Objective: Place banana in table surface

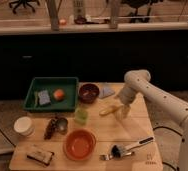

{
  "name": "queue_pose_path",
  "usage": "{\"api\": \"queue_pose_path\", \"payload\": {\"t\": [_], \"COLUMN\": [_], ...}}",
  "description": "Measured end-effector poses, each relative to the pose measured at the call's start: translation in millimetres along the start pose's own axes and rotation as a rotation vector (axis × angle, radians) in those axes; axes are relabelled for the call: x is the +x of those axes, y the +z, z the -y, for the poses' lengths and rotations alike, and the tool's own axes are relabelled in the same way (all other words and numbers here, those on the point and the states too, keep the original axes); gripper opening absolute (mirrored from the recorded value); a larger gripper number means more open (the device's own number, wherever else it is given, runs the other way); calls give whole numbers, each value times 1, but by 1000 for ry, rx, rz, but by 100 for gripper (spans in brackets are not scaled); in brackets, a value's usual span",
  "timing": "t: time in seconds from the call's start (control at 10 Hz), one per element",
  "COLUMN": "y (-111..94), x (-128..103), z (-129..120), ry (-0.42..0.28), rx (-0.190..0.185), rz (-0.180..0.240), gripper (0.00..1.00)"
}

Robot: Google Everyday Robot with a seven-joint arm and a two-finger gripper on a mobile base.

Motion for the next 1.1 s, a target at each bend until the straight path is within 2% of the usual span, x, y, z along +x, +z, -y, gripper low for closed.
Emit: {"api": "queue_pose_path", "payload": {"t": [1.1], "y": [21], "x": [1], "z": [4], "ry": [-6], "rx": [-32], "rz": [40], "gripper": [80]}}
